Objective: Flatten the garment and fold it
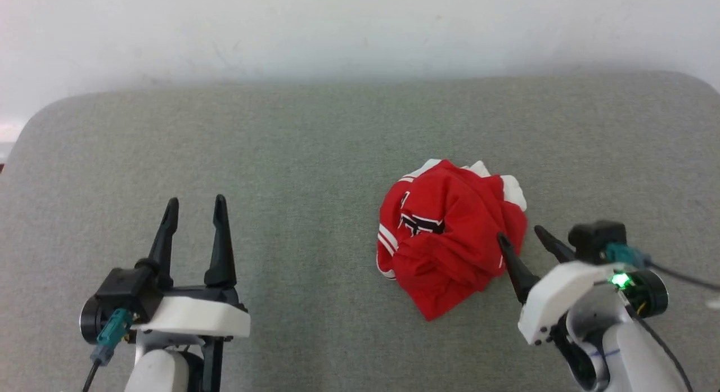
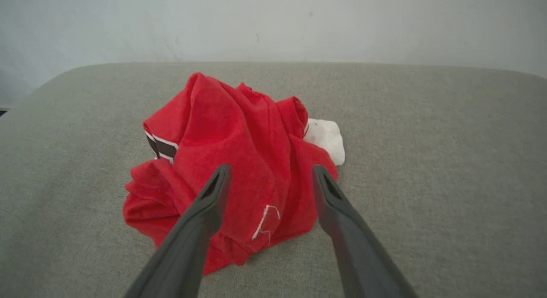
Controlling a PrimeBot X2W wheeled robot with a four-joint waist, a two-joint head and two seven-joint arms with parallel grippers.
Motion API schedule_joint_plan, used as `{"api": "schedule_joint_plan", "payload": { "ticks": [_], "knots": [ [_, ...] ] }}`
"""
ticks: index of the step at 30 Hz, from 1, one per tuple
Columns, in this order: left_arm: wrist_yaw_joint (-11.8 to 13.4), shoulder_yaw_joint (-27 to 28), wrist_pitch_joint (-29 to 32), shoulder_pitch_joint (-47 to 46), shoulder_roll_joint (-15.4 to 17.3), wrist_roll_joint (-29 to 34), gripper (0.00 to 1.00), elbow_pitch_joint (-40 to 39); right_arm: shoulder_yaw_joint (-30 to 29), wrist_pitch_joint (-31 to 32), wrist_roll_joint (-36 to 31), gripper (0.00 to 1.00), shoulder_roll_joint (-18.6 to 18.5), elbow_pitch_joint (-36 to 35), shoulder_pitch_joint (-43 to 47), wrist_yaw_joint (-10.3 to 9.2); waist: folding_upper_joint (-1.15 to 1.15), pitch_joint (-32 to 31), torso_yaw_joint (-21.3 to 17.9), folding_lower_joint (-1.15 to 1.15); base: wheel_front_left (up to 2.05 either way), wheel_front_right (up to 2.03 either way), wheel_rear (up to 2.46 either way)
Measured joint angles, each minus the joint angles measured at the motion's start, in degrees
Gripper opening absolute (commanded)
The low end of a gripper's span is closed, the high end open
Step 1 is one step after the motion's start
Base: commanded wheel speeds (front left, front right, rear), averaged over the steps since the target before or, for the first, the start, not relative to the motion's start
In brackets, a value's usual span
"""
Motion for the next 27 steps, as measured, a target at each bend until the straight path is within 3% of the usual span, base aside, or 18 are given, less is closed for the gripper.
{"api": "schedule_joint_plan", "payload": {
  "ticks": [9,10,11,12,13,20,23,27],
  "knots": [
    [-2.6,2.6,0.0,0.7,-3.3,2.7,1.0,-0.9,-2.0,16.6,3.8,1.0,0.0,8.9,-8.3,0.0,0.0,2.5,3.7,0.01,0.0,0.0,0.0],
    [-3.1,2.8,0.0,0.7,-3.5,2.8,1.0,-0.8,-2.2,17.9,4.1,0.94,0.0,9.4,-8.7,0.0,0.0,2.7,4.1,0.01,0.0,0.0,0.0],
    [-3.3,2.9,0.0,0.7,-3.8,2.9,1.0,-0.7,-2.2,18.9,4.6,0.42,0.0,9.7,-9.1,0.0,0.0,2.9,4.5,0.01,0.0,0.0,0.0],
    [-3.5,3.1,0.0,0.7,-3.9,2.9,1.0,-0.7,-2.3,19.4,5.1,0.11,0.0,9.7,-9.2,0.0,0.0,3.0,4.8,0.01,0.0,0.0,0.0],
    [-3.6,3.2,0.0,0.7,-4.0,3.1,1.0,-0.6,-2.5,19.5,5.5,0.0,0.0,9.6,-9.3,0.0,0.0,3.1,5.1,0.01,0.0,0.0,0.0],
    [-4.6,4.0,0.0,0.7,-4.5,3.2,1.0,0.4,-0.2,14.0,5.2,0.0,-0.1,3.8,-9.8,-0.05,0.0,2.3,5.9,0.01,0.0,0.0,0.0],
    [-5.0,4.3,0.0,0.7,-4.5,3.4,1.0,0.5,5.8,11.9,3.8,0.0,-0.2,-0.3,-10.6,-0.07,0.0,1.7,6.0,0.0,0.0,0.0,0.0],
    [-5.0,4.4,0.0,0.7,-4.6,3.7,1.0,0.6,17.1,13.5,4.1,0.0,-0.1,-3.9,-10.9,-0.05,0.0,1.0,6.3,0.01,0.0,0.0,0.0]
  ]
}}
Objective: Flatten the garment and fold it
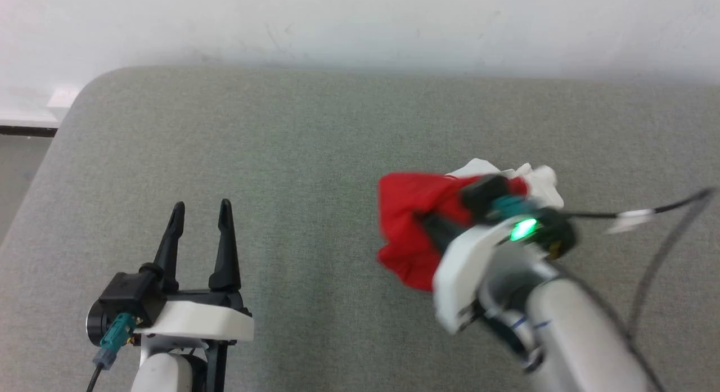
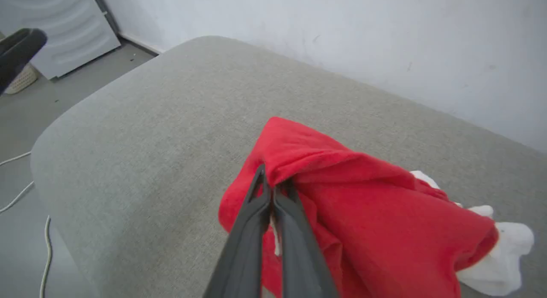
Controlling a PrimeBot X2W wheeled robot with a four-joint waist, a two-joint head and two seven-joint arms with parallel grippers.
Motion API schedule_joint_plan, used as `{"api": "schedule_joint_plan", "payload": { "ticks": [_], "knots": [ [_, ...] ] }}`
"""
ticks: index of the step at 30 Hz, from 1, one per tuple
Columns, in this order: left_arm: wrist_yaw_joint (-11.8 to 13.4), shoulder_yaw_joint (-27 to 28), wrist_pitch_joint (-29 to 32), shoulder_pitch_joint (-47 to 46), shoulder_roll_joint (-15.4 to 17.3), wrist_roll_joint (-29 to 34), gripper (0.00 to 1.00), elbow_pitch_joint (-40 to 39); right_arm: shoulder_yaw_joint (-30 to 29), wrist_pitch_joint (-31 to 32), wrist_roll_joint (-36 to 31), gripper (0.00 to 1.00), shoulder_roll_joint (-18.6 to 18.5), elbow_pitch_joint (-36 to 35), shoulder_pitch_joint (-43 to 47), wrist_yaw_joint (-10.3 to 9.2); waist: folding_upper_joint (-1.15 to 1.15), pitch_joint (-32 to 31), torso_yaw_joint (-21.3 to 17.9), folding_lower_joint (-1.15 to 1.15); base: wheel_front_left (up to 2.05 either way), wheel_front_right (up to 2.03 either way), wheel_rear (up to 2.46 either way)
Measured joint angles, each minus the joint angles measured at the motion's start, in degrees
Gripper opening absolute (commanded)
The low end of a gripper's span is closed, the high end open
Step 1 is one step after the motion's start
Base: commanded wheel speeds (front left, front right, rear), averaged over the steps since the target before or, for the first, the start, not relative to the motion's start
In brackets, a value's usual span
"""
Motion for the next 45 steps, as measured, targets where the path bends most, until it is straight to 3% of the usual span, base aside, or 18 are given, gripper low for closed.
{"api": "schedule_joint_plan", "payload": {
  "ticks": [6,10,11,12,15,18,19,22,24,25,26,29,36,45],
  "knots": [
    [0.0,0.0,0.0,0.0,0.0,0.0,1.0,0.2,13.4,8.9,2.9,0.0,0.1,-1.1,4.6,0.0,0.0,-0.4,0.5,0.0,0.0,0.0,0.0],
    [0.0,-0.1,0.0,0.1,0.0,-0.1,1.0,0.3,15.4,15.8,4.7,0.0,-1.7,-1.1,10.6,0.0,0.0,-0.6,0.5,0.0,0.0,0.0,0.0],
    [0.0,-0.1,0.0,0.1,0.0,-0.2,1.0,0.3,14.7,16.7,4.7,0.29,-2.3,-1.7,11.9,0.0,0.0,-0.7,0.4,0.0,0.0,0.0,0.0],
    [0.0,-0.1,0.0,0.1,0.0,-0.2,1.0,0.3,13.4,16.8,4.6,1.0,-2.8,-2.6,13.1,0.0,0.0,-0.7,0.4,0.0,0.0,0.0,0.0],
    [0.0,-0.1,0.0,0.2,-0.1,-0.2,1.0,0.3,7.7,16.7,3.6,1.0,-2.8,-6.3,16.1,0.0,0.0,-0.9,0.0,0.0,0.0,0.0,0.0],
    [0.0,-0.3,0.0,0.4,-0.1,-0.2,1.0,0.4,0.7,12.6,1.4,1.0,-1.8,-11.5,18.3,0.0,0.0,-1.2,-0.4,0.0,0.0,0.0,0.0],
    [0.0,-0.3,0.0,0.4,-0.1,-0.2,1.0,0.4,0.7,12.6,1.4,1.0,-1.8,-11.5,18.3,0.0,0.0,-1.2,-0.4,0.0,0.0,0.0,0.0],
    [0.0,-0.8,0.0,0.6,-0.2,-0.2,1.0,0.4,-9.6,1.6,-1.5,1.0,-0.1,-16.3,19.8,0.0,0.0,-1.6,-0.8,0.0,0.0,0.0,0.0],
    [0.0,-1.0,0.0,0.9,-0.2,-0.2,1.0,0.4,-13.8,-4.0,-3.1,1.0,-0.1,-16.7,20.3,0.0,0.0,-1.7,-1.1,0.0,0.0,0.0,0.0],
    [0.0,-1.0,0.0,0.9,-0.2,-0.2,1.0,0.4,-13.8,-4.0,-3.1,1.0,-0.1,-16.7,20.3,0.0,0.0,-1.7,-1.1,0.0,0.0,0.0,0.0],
    [0.0,-1.1,0.0,1.0,-0.2,-0.3,1.0,0.4,-17.6,-9.3,-2.4,1.0,0.0,-15.4,21.2,0.0,0.0,-1.7,-1.4,0.0,0.0,0.0,0.0],
    [0.0,-1.2,0.0,1.0,-0.2,-0.6,1.0,0.5,-21.5,-12.7,0.2,1.0,-0.1,-10.4,22.3,0.0,0.0,-1.8,-2.1,0.0,0.0,0.0,0.0],
    [0.0,-1.2,0.0,1.0,-0.2,-0.6,1.0,0.6,-22.6,-10.1,7.0,1.0,-0.1,-0.2,21.7,0.0,0.0,-1.3,-2.8,0.0,0.0,0.0,0.0],
    [0.0,-2.1,0.0,0.6,-0.2,-0.7,1.0,0.7,-19.9,-3.9,12.7,1.0,0.0,10.2,12.4,0.0,0.0,0.3,-1.8,0.0,0.0,0.0,0.0]
  ]
}}
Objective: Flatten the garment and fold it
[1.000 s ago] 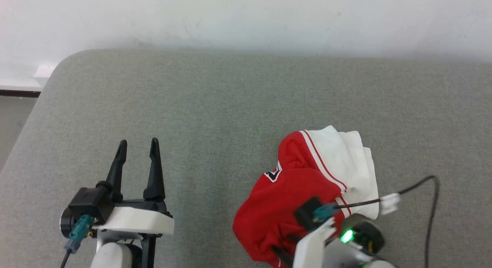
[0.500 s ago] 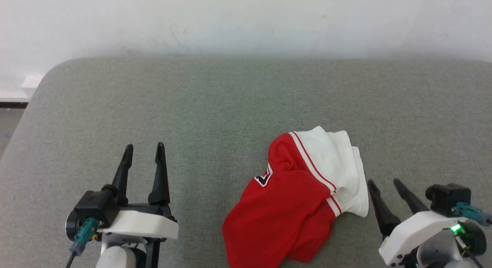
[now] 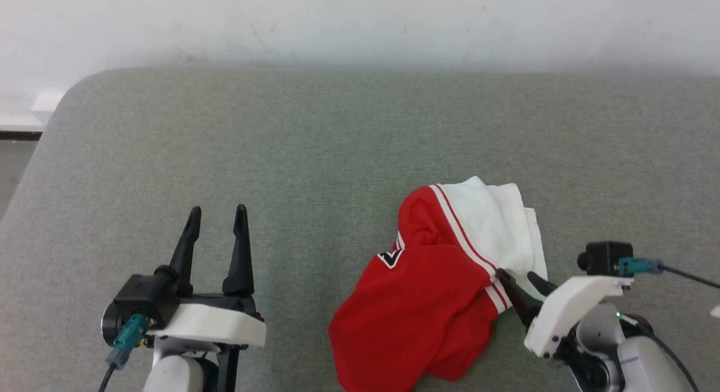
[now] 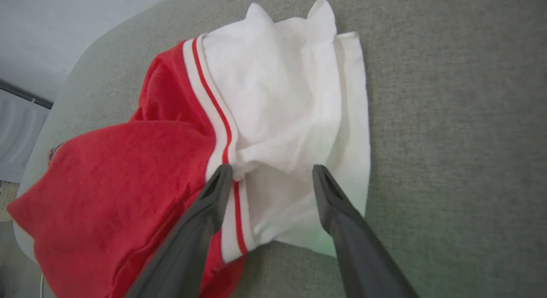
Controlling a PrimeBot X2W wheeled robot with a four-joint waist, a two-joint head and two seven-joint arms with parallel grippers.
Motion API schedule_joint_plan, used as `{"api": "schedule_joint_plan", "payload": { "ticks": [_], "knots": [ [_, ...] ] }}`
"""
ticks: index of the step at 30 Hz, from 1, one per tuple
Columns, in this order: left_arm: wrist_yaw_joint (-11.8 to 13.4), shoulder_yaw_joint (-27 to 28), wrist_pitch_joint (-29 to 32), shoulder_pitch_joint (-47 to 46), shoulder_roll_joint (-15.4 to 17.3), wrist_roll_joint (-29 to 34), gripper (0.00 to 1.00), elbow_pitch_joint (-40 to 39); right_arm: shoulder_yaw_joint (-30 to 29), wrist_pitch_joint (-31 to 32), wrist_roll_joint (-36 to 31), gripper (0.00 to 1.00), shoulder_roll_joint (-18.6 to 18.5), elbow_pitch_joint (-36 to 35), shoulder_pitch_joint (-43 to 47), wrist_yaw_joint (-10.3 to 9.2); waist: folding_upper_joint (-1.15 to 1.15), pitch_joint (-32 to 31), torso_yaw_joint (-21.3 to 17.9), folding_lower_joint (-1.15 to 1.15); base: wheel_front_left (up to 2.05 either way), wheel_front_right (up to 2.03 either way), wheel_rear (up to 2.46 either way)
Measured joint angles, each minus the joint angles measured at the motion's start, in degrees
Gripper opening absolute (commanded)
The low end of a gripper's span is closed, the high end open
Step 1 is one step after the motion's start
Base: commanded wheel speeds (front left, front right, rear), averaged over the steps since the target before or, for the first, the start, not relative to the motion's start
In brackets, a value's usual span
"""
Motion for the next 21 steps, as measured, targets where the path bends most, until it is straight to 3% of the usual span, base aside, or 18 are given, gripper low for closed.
{"api": "schedule_joint_plan", "payload": {
  "ticks": [6,7,8,10,11,17,21],
  "knots": [
    [0.0,-0.4,0.0,-0.9,0.0,-0.5,1.0,0.2,0.2,1.3,0.4,1.0,0.0,7.1,-6.2,0.0,0.0,1.2,1.6,0.0,0.0,0.0,0.0],
    [0.0,-0.4,0.0,-0.9,0.0,-0.5,1.0,0.3,0.4,1.3,0.5,0.91,0.0,7.9,-7.2,0.0,0.0,1.4,1.8,0.0,0.0,0.0,0.0],
    [0.0,-0.5,0.0,-0.9,0.0,-0.6,1.0,0.3,0.7,1.4,0.5,0.53,0.0,8.6,-8.1,0.0,0.0,1.5,2.1,0.0,0.0,0.0,0.0],
    [0.1,-0.5,0.0,-0.9,0.0,-0.9,1.0,0.5,1.0,1.3,0.5,0.13,0.0,9.9,-9.6,0.0,0.0,1.7,2.6,0.01,0.0,0.0,0.0],
    [0.1,-0.5,0.0,-0.9,0.0,-0.9,1.0,0.6,1.3,1.0,0.4,0.0,0.0,10.4,-10.2,0.0,0.0,1.8,2.9,0.0,0.0,0.0,0.0],
    [0.1,-1.0,0.0,-0.9,0.0,-1.4,1.0,1.2,1.5,-1.9,-1.6,0.0,0.0,11.8,-12.0,0.0,0.0,1.7,4.0,0.0,0.0,0.0,0.0],
    [0.1,-1.0,0.0,-0.9,0.0,-1.4,1.0,1.5,5.6,-3.4,-0.6,0.0,-0.1,10.3,-13.9,-0.01,0.0,1.2,4.4,0.0,0.0,0.0,0.0]
  ]
}}
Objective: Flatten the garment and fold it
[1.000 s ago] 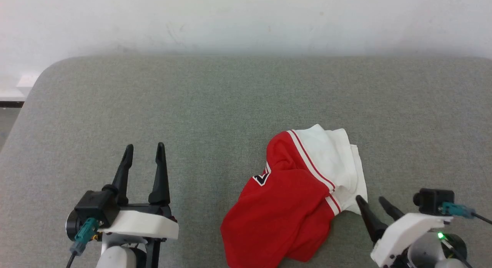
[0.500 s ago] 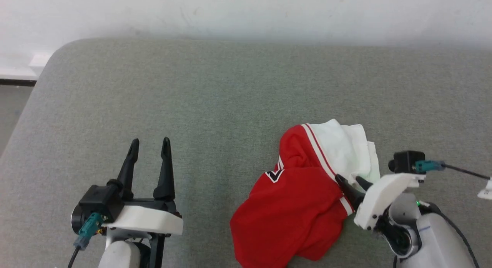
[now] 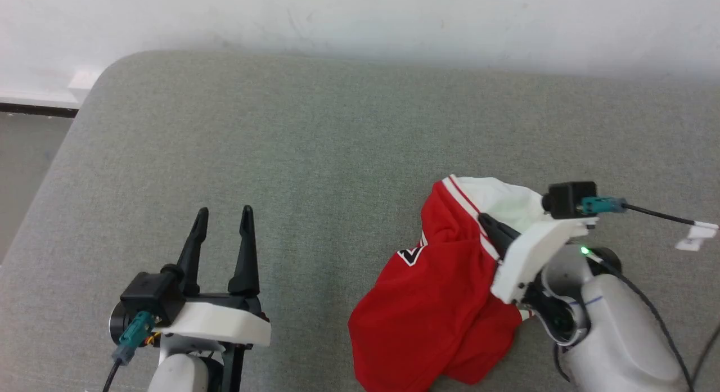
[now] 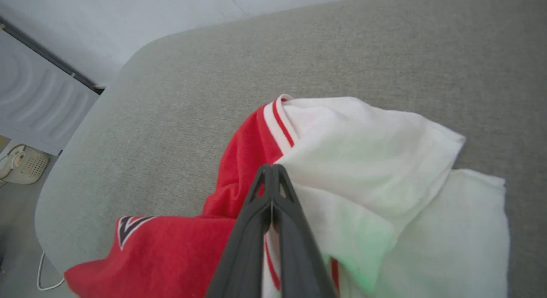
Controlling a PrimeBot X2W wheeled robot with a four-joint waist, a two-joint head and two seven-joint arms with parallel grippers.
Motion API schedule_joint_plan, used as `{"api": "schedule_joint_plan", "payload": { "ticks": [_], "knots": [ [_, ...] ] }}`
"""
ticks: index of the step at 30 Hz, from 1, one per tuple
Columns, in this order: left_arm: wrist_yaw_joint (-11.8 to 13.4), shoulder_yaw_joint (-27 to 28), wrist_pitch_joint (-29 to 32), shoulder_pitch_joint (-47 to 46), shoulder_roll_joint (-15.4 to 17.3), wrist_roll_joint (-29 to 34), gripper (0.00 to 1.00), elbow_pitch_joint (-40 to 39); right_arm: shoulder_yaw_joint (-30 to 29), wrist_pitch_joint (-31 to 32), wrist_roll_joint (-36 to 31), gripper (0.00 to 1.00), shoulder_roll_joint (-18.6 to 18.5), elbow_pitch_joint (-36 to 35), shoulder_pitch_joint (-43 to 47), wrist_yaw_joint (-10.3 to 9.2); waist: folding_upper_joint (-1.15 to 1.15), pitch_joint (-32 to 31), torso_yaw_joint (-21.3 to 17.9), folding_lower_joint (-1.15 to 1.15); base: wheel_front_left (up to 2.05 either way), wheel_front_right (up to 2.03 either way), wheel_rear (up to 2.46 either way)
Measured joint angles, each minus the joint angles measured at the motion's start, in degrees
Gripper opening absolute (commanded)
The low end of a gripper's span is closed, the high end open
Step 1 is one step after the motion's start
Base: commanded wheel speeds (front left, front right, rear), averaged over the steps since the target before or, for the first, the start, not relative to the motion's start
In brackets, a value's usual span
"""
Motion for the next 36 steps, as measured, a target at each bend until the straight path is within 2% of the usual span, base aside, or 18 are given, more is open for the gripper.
{"api": "schedule_joint_plan", "payload": {
  "ticks": [7,14,17,18,19,20,23,27,32,36],
  "knots": [
    [0.0,0.2,0.0,0.0,0.0,0.0,1.0,0.1,6.4,-0.6,0.0,0.0,0.0,-4.1,-0.7,0.0,0.0,-1.0,0.3,0.0,0.0,0.0,0.0],
    [0.0,0.5,0.0,0.0,0.0,0.0,1.0,0.0,25.8,4.3,-0.8,0.0,0.3,-12.9,2.5,0.01,0.0,-1.1,0.1,0.0,0.0,0.0,0.0],
    [0.0,0.4,0.0,0.0,0.0,0.0,1.0,0.0,32.0,7.5,-1.2,0.0,0.4,-14.2,4.3,0.01,0.0,-1.0,0.0,0.0,0.0,0.0,0.0],
    [0.0,0.3,0.0,0.0,0.0,0.0,1.0,0.0,33.0,8.5,-1.6,0.1,0.4,-14.2,4.9,0.01,0.0,-1.0,-0.1,0.0,0.0,0.0,0.0],
    [0.0,0.3,0.0,0.0,0.0,0.0,1.0,0.0,33.5,9.0,-2.4,1.0,0.4,-14.2,5.3,0.01,0.0,-1.0,-0.2,0.0,0.0,0.0,0.0],
    [0.0,0.2,0.0,0.0,0.0,0.0,1.0,0.0,33.8,9.2,-3.2,1.0,0.3,-14.3,5.5,0.0,0.0,-1.0,-0.2,0.0,0.0,0.0,0.0],
    [0.0,0.3,0.0,0.1,0.0,0.0,1.0,0.2,32.1,8.2,-4.0,1.0,0.3,-16.0,5.9,0.01,0.0,-1.1,-0.6,0.0,0.0,0.0,0.0],
    [-0.1,0.3,0.0,0.4,0.0,0.0,1.0,0.8,27.5,1.5,-3.9,1.0,0.2,-21.4,6.2,0.01,0.0,-1.7,-1.3,0.0,0.0,0.0,0.0],
    [-0.6,0.3,0.0,0.5,0.0,0.4,1.0,1.5,16.9,-6.3,-6.2,1.0,0.4,-27.6,9.3,0.01,0.0,-2.6,-2.4,0.0,0.0,0.0,0.0],
    [-1.1,0.3,0.0,0.9,0.0,1.0,1.0,2.0,6.2,-11.0,-9.9,1.0,0.3,-30.6,13.6,0.01,0.0,-3.2,-3.3,0.0,0.0,0.0,0.0]
  ]
}}
